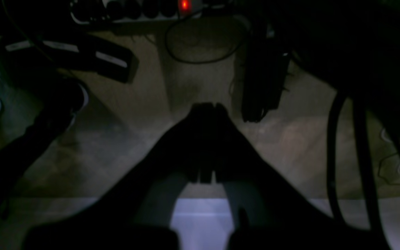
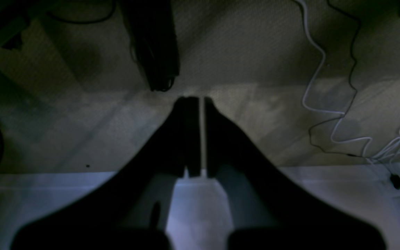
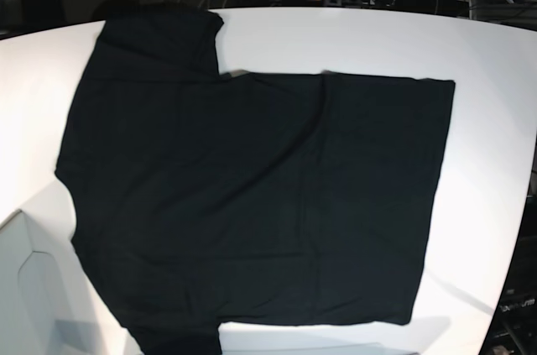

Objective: Fold the T-shirt properly
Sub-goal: 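Move both grippers out from rest toward the shirt's shoulder corners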

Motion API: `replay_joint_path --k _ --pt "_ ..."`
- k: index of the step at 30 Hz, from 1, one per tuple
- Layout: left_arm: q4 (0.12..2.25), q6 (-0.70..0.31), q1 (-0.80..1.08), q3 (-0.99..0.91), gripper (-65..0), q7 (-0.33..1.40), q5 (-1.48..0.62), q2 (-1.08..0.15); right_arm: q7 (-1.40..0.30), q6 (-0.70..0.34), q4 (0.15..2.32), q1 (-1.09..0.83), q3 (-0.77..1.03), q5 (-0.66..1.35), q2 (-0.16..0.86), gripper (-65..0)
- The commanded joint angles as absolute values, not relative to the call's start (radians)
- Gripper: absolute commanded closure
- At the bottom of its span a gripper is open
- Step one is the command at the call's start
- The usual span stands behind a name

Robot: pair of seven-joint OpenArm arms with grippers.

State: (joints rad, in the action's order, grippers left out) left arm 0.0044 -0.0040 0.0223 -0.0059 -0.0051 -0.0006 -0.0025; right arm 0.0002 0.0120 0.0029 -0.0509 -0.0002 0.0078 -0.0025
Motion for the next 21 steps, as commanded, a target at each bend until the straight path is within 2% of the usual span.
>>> replay_joint_path --k 1,16,21 --pt "0.005 -0.002 0.025 -0.007 -0.2 -0.008 -0.001 -0.004 -0.001 -0.005 0.004 -0.058 -0.001 0.010 -0.002 0.0" --pt "0.005 -0.002 0.050 -0.004 -0.1 -0.005 0.001 -0.005 -0.001 -0.005 0.008 -0.068 -0.002 0.010 -0.002 0.0" --pt "0.005 -0.002 0.050 -0.004 -0.1 -0.005 0.001 -0.007 -0.010 -0.005 0.128 -0.128 -0.004 0.010 -0.002 0.0"
